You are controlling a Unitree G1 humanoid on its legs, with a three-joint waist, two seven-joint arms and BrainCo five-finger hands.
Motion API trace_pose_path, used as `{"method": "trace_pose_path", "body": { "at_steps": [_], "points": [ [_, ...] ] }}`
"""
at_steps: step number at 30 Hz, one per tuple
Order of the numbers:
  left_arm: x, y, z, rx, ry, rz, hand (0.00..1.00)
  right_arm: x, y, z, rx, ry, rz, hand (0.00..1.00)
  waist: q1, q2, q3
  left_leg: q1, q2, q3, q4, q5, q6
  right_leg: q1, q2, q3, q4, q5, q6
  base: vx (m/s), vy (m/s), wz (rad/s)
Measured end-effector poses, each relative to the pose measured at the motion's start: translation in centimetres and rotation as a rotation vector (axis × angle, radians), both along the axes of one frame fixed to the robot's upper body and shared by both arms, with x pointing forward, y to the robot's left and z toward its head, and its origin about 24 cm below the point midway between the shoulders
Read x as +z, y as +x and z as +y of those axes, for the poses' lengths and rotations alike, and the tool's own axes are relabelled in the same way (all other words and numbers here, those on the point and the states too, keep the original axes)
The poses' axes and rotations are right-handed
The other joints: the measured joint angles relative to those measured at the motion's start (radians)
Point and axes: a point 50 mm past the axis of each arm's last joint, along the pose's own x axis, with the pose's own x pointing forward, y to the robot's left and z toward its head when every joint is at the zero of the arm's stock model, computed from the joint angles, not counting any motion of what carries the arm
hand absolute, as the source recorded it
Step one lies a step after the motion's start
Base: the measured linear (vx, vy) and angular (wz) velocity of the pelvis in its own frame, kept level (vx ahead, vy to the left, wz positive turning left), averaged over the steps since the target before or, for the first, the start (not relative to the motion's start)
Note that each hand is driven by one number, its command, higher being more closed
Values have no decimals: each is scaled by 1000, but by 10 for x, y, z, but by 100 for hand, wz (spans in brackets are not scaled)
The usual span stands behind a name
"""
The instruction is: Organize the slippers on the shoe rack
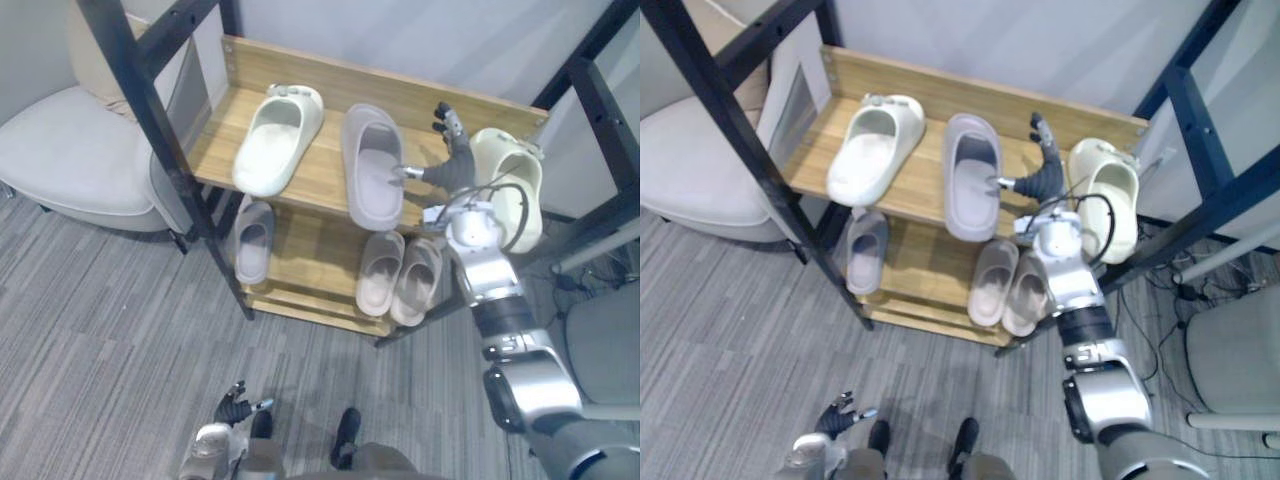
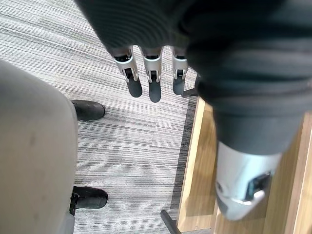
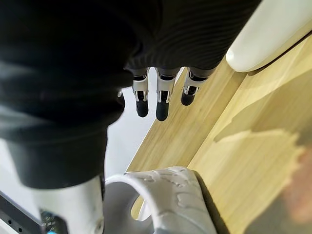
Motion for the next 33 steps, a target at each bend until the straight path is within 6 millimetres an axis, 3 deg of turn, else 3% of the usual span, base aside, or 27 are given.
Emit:
{"method": "trace_pose_path", "body": {
  "at_steps": [6,22,23,33],
  "points": [
    [0,-1,0,-1,0,1,0,-16,7,-6,-26,-1,83,0,2,0,-4,0,-1,-15,-17,11,-1,2,0,-13,-5,1,0,-8,5,7],
    [1,1,0,6,-4,-8,0,5,36,6,-18,-44,151,0,16,-2,-3,-3,-3,-6,-30,15,-1,-15,-2,-3,-6,6,-2,1,6,-2],
    [1,1,0,6,-4,-10,0,6,37,6,-18,-45,157,100,18,-3,-2,-3,-3,-5,-30,15,-1,-15,-2,-2,-6,7,-2,0,0,0],
    [1,2,0,6,-4,-13,0,13,40,10,0,-61,150,100,24,-4,1,4,-2,3,-38,15,0,-15,1,6,-6,9,-3,1,1,0]
  ]
}}
